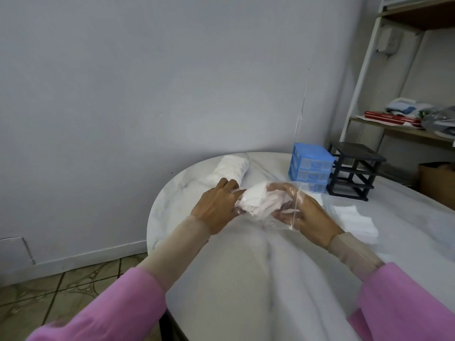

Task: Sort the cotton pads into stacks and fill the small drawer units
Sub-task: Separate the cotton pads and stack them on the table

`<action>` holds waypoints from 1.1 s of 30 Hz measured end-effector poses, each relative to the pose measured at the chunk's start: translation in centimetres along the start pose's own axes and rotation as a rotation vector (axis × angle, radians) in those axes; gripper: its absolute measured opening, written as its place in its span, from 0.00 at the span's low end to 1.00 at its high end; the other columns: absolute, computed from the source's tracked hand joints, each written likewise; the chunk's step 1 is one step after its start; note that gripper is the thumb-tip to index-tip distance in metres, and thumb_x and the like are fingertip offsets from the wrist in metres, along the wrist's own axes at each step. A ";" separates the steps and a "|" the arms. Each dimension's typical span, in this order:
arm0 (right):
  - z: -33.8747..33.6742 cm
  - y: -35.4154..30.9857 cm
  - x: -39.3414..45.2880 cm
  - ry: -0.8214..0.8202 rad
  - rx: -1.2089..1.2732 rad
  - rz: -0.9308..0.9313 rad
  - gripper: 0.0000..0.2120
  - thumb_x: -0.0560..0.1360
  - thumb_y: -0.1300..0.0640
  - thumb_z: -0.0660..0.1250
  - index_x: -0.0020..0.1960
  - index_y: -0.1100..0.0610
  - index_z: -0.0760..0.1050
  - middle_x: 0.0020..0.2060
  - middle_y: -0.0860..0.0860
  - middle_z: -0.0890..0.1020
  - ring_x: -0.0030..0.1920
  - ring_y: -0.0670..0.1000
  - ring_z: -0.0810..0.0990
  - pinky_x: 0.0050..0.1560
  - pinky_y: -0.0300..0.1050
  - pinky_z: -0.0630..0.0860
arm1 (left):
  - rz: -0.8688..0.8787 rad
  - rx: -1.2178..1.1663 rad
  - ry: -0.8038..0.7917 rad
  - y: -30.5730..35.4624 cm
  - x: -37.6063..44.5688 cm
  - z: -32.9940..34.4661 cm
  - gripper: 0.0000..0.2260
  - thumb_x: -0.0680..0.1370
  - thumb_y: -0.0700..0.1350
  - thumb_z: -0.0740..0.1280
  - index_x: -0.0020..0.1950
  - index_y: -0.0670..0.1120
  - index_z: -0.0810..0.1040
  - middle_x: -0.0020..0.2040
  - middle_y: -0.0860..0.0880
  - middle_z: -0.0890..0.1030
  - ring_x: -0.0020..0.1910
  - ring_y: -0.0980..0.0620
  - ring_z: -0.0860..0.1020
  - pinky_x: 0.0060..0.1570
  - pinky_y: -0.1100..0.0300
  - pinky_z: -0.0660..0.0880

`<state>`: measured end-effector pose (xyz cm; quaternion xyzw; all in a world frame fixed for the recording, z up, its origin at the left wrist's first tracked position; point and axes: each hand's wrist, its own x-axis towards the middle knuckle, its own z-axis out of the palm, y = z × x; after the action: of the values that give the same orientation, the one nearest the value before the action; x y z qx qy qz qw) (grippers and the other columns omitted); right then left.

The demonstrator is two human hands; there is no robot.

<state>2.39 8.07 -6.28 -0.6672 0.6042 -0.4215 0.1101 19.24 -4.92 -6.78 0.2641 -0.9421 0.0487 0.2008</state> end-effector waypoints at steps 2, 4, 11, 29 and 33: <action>0.0 0.3 0.0 -0.024 -0.048 0.008 0.25 0.72 0.66 0.70 0.62 0.45 0.67 0.53 0.54 0.78 0.38 0.49 0.78 0.49 0.45 0.79 | 0.007 -0.014 0.001 0.0 0.1 0.0 0.21 0.78 0.54 0.62 0.69 0.49 0.67 0.65 0.51 0.67 0.65 0.52 0.62 0.45 0.61 0.66; 0.0 0.3 -0.1 -0.024 0.011 0.019 0.26 0.72 0.70 0.68 0.63 0.47 0.68 0.53 0.51 0.76 0.40 0.42 0.78 0.47 0.43 0.79 | 0.014 -0.045 -0.020 -0.1 0.1 0.4 0.24 0.77 0.55 0.64 0.71 0.49 0.66 0.67 0.51 0.67 0.67 0.51 0.62 0.51 0.59 0.67; 0.2 0.7 -0.3 -0.076 -0.005 0.024 0.20 0.72 0.74 0.65 0.53 0.51 0.73 0.53 0.55 0.76 0.44 0.42 0.80 0.44 0.36 0.78 | 0.066 -0.164 0.057 -0.3 0.1 1.6 0.20 0.72 0.49 0.71 0.63 0.44 0.76 0.64 0.49 0.72 0.64 0.47 0.65 0.62 0.55 0.64; 1.1 0.6 -0.3 -0.093 -0.052 0.086 0.18 0.69 0.69 0.71 0.55 0.56 0.73 0.51 0.56 0.75 0.51 0.56 0.77 0.56 0.47 0.75 | -0.029 -0.584 -0.145 1.2 -0.1 1.7 0.37 0.73 0.38 0.70 0.76 0.47 0.53 0.63 0.45 0.77 0.60 0.44 0.75 0.57 0.60 0.67; 1.0 1.0 -1.0 -0.151 -0.013 0.125 0.23 0.68 0.71 0.70 0.61 0.64 0.69 0.48 0.48 0.78 0.45 0.42 0.77 0.52 0.42 0.77 | -0.034 -0.505 -0.175 0.3 0.2 1.9 0.36 0.74 0.40 0.70 0.76 0.48 0.54 0.67 0.48 0.73 0.64 0.47 0.72 0.61 0.55 0.67</action>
<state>2.46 8.37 -7.99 -0.6589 0.6371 -0.3586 0.1770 18.29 -5.12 -8.45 0.2246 -0.9336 -0.2140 0.1790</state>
